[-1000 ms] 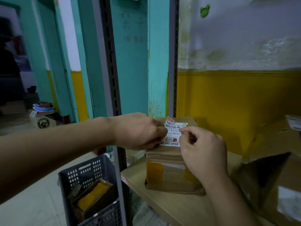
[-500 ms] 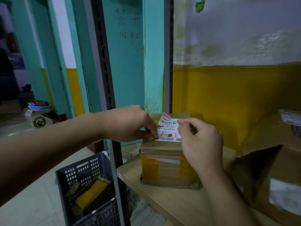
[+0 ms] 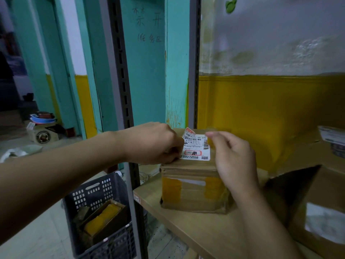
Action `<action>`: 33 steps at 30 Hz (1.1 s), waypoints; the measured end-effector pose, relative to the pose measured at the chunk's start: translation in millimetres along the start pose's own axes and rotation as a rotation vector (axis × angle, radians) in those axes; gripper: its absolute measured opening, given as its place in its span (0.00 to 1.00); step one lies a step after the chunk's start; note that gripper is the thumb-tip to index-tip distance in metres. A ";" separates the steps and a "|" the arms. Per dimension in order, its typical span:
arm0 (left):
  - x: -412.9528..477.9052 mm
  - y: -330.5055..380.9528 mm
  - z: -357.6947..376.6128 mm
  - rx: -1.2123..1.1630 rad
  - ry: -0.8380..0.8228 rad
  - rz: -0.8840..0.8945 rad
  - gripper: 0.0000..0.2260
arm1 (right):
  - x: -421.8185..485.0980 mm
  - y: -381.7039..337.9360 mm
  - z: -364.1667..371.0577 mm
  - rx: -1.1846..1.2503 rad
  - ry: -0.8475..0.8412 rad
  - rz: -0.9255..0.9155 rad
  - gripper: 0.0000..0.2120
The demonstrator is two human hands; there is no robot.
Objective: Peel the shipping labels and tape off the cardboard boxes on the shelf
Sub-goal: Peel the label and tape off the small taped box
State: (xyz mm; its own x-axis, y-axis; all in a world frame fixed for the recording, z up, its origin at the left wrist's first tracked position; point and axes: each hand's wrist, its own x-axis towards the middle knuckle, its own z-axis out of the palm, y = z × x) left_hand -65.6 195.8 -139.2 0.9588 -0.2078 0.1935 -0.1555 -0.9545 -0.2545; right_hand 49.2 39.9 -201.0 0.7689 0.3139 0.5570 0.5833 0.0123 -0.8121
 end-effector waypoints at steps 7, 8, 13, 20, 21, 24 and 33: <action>1.7 1.2 -0.9 -0.009 -0.036 -0.039 0.07 | 4.2 6.6 0.5 -0.121 -0.095 0.168 0.16; 1.7 1.2 -0.5 -0.016 -0.037 -0.044 0.07 | 3.9 7.0 0.6 -0.117 -0.096 0.167 0.16; 1.9 1.4 2.5 -0.049 -0.017 -0.074 0.08 | 3.1 8.1 0.9 -0.128 -0.109 0.167 0.16; 1.4 -1.1 6.7 -0.102 0.032 -0.094 0.06 | 3.7 9.2 0.3 -0.148 -0.116 0.147 0.15; 1.5 -2.8 5.9 -0.125 0.032 -0.110 0.06 | 3.5 9.2 0.1 -0.149 -0.119 0.146 0.16; 0.7 -7.3 2.6 -0.202 0.024 -0.122 0.07 | 3.6 9.7 0.7 -0.148 -0.119 0.146 0.16; -5.2 -2.6 -0.7 -0.027 0.050 0.028 0.10 | 4.8 12.0 1.8 -0.165 -0.114 0.133 0.15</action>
State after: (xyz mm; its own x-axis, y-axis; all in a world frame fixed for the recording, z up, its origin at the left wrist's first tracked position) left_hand -70.4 199.1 -138.9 0.9410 -0.2441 0.2343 -0.1888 -0.9535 -0.2350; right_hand 59.4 43.2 -208.3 0.8127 0.4078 0.4162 0.5210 -0.1887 -0.8325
